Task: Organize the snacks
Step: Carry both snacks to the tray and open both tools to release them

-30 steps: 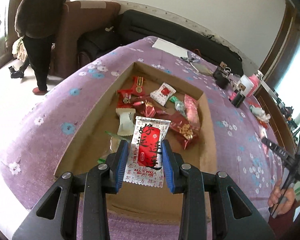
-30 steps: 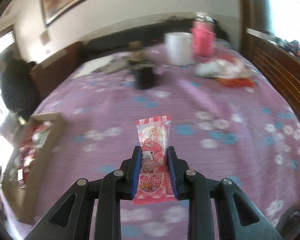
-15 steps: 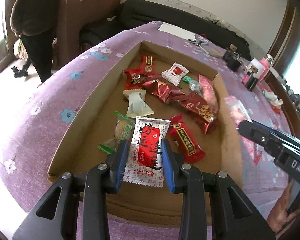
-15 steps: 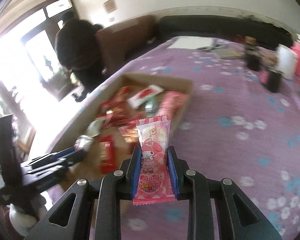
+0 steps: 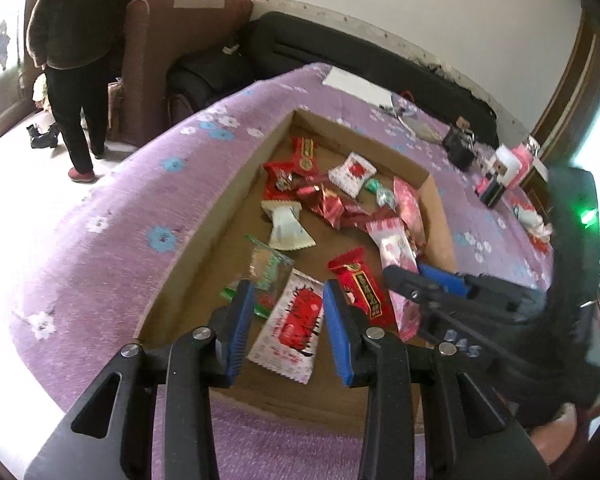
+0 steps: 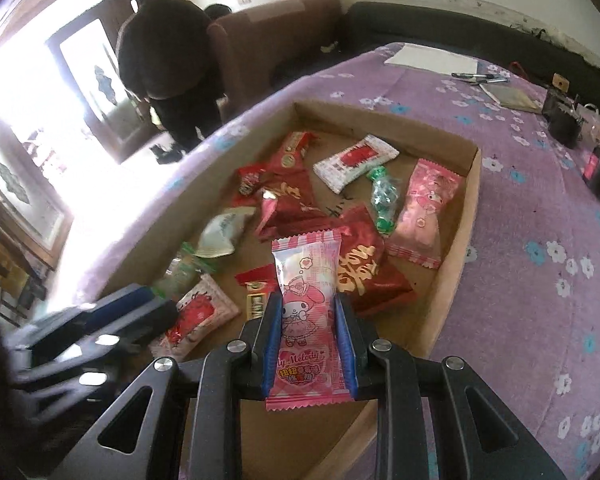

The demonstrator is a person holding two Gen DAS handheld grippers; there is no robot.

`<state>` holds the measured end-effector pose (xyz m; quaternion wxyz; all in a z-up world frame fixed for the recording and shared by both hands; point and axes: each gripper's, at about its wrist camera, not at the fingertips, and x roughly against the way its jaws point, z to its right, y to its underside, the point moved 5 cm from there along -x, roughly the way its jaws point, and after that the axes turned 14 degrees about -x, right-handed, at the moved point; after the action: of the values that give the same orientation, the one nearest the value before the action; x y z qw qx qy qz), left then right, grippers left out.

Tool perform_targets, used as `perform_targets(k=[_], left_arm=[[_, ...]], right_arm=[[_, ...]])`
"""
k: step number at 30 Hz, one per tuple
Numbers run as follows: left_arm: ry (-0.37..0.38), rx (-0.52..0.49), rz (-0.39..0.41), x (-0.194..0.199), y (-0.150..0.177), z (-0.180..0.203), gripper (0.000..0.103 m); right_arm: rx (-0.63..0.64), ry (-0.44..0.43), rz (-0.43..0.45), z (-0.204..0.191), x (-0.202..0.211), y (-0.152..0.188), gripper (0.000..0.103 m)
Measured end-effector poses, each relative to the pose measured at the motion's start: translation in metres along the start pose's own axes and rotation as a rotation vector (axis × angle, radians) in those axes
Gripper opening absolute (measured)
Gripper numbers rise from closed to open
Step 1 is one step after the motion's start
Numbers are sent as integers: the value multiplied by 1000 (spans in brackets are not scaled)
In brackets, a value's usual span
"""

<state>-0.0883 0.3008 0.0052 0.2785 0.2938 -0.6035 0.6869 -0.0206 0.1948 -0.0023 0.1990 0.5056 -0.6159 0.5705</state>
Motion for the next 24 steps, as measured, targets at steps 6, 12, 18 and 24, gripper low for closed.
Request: perform_targets(k=[6, 12, 18, 24], left_arm=[[-62, 9, 55, 15, -4, -7, 45], [-106, -2, 50, 15, -2, -8, 45], [-175, -23, 58, 20, 0, -5, 47], [-282, -74, 92, 30, -4, 4, 66]], right_arm=[[32, 62, 6, -2, -8, 3, 26], [89, 129, 30, -7, -13, 10, 29], [67, 54, 67, -4, 8, 12, 44], [48, 5, 176, 2, 48, 10, 58]])
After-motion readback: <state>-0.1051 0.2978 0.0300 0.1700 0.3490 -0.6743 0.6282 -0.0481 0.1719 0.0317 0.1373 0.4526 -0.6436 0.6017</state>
